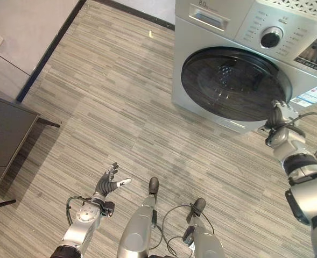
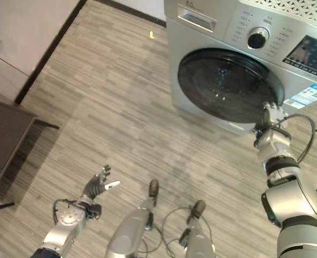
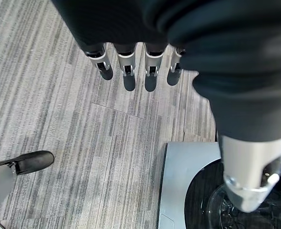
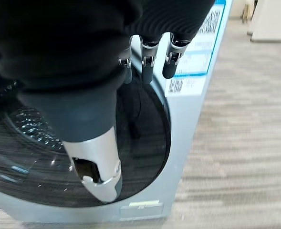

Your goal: Grab the laundry basket,head to the washer,open it,put in the laundry and shut it.

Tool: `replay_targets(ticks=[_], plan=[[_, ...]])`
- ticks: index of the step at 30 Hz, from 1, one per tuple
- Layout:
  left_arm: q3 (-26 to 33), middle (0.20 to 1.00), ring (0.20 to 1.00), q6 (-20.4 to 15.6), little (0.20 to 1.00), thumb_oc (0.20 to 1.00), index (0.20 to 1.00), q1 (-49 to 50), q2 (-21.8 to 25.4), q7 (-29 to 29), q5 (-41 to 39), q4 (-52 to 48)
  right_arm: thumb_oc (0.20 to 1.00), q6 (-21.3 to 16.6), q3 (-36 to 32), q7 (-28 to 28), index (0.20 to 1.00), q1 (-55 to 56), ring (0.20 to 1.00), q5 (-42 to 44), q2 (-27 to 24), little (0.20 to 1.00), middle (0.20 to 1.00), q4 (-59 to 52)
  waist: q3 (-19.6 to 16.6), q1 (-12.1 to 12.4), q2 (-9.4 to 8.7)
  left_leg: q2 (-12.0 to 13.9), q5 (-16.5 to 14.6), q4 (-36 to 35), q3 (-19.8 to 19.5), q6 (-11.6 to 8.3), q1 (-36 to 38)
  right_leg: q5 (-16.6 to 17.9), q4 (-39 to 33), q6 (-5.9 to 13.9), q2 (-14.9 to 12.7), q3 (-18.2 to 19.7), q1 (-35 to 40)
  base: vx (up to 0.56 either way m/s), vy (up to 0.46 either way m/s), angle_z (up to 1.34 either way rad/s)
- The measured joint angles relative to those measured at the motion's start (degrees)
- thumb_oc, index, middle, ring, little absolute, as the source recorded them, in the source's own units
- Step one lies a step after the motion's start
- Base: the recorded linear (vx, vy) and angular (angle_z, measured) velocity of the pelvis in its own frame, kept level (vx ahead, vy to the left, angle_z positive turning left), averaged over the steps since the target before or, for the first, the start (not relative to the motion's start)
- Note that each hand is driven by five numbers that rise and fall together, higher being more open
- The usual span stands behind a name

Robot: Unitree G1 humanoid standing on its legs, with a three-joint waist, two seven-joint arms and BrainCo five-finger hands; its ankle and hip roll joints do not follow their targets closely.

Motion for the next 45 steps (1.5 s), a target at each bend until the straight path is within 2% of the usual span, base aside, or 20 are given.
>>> replay_targets(ticks=[4,7,9,13,16,18,19,24,36,38,40,45], plan=[[-0.3,1.000,1.000,0.0,1.000,1.000,1.000,-0.6,-0.1,0.5,0.0,0.9,1.000,1.0,-4.8,-2.1,1.000,2.4,1.000,-0.2,-2.6,1.000,1.000,-9.5,0.0,-1.0,0.04,0.0,0.0,-0.2,0.1,0.00,0.1,0.0,0.0,0.00,0.0,0.2,-0.1,0.03,-0.002,-0.01],[-1.7,1.000,1.000,0.0,1.000,1.000,1.000,-1.7,0.0,0.9,0.1,1.6,1.000,1.7,-6.0,-4.3,1.000,2.4,1.000,-0.2,-5.2,1.000,1.000,-10.4,0.0,-1.6,0.05,0.0,0.0,-0.1,0.5,0.00,0.2,0.0,0.0,0.00,-0.1,0.6,-0.1,0.00,0.000,-0.08],[-2.3,1.000,1.000,0.0,1.000,1.000,1.000,-1.7,-0.1,0.9,0.1,1.6,1.000,2.1,-6.2,-4.4,1.000,2.5,1.000,-0.2,-5.7,1.000,1.000,-9.5,0.0,-1.8,0.05,0.1,0.0,0.0,1.0,0.00,0.4,0.0,0.0,0.00,-0.1,0.9,-0.2,-0.02,-0.009,-0.11],[-3.5,1.000,1.000,-0.3,1.000,1.000,1.000,-1.7,0.0,0.8,-0.5,0.8,1.000,1.5,-3.1,-4.4,1.000,-2.6,1.000,1.3,-5.4,1.000,1.000,1.0,-0.2,-1.6,0.27,0.2,0.1,0.1,1.8,0.03,0.1,0.1,0.0,0.12,-0.1,1.9,-0.8,-0.02,-0.008,-0.11],[-3.4,1.000,1.000,-0.3,1.000,1.000,1.000,-1.7,0.0,0.7,-0.5,0.8,1.000,1.5,-3.2,-4.3,1.000,-2.7,1.000,2.7,-5.4,1.000,1.000,1.4,-0.2,-1.7,0.32,0.2,0.1,0.1,1.8,0.02,0.2,0.1,0.0,0.12,-0.1,1.9,-0.8,0.04,-0.031,-0.01],[-2.7,1.000,1.000,-0.4,1.000,1.000,1.000,-1.1,-0.1,0.8,-2.7,-0.5,1.000,0.6,-2.1,-4.2,1.000,-7.1,1.000,5.2,-4.0,1.000,1.000,9.8,-0.3,-1.2,1.19,0.1,0.3,0.0,1.5,-0.23,-0.2,0.1,0.0,0.15,-0.2,1.6,-1.1,0.03,-0.028,0.11],[-2.7,1.000,1.000,-1.4,1.000,1.000,1.000,-0.9,-0.1,1.1,-3.6,-1.2,1.000,1.0,-2.2,-4.1,1.000,-8.8,1.000,7.4,-4.3,1.000,1.000,12.4,-0.6,-0.9,2.49,0.0,0.6,-0.1,0.8,-0.10,-1.0,0.1,0.0,0.16,-0.2,0.8,-1.5,0.00,-0.003,0.24],[-2.7,1.000,1.000,-1.8,1.000,1.000,1.000,-0.4,-0.1,1.7,-5.2,-1.5,1.000,0.2,-2.2,-4.1,1.000,-10.0,1.000,10.3,-3.9,1.000,1.000,12.6,-1.2,1.5,5.35,-0.1,1.0,-0.2,0.0,-0.05,-2.7,0.1,0.0,0.17,-0.1,0.1,-2.8,0.00,-0.021,0.10],[-2.7,1.000,1.000,-3.5,1.000,1.000,1.000,-1.2,0.1,2.7,-7.0,-4.6,1.000,-0.7,-2.0,-4.4,1.000,-13.9,1.000,14.0,-3.1,1.000,1.000,15.1,-1.3,2.5,5.59,-0.1,2.2,-1.2,-1.8,-0.44,-5.6,0.1,0.0,0.17,0.2,-1.7,-5.1,-0.01,-0.024,0.07],[-2.6,1.000,1.000,-4.1,1.000,1.000,1.000,-1.2,0.3,4.1,-6.9,-4.6,1.000,-0.7,-0.3,-4.9,1.000,-15.2,1.000,14.0,-3.4,1.000,1.000,16.8,-1.3,3.0,5.64,-0.1,2.5,-1.1,-2.1,-0.56,-6.8,0.1,0.0,0.16,0.3,-2.0,-6.0,-0.03,-0.020,0.06],[-2.2,1.000,1.000,-4.2,1.000,1.000,1.000,-1.0,0.5,4.1,-6.5,-4.5,1.000,-0.6,9.7,-5.0,1.000,-15.1,1.000,11.8,-5.1,1.000,1.000,18.6,-1.3,3.5,5.64,-0.1,2.5,-1.0,-2.5,-0.58,-7.1,0.1,0.0,0.17,0.4,-2.5,-6.1,-0.03,-0.020,0.08],[-2.0,1.000,1.000,-4.5,1.000,1.000,1.000,-0.9,2.0,4.0,-6.0,-4.5,1.000,-1.0,11.4,0.4,1.000,-15.2,1.000,5.8,-6.3,1.000,1.000,18.6,-1.3,3.6,5.65,0.0,2.7,-0.9,-2.9,-0.75,-7.3,0.1,0.0,0.15,0.6,-2.8,-6.1,-0.04,-0.022,0.03]])
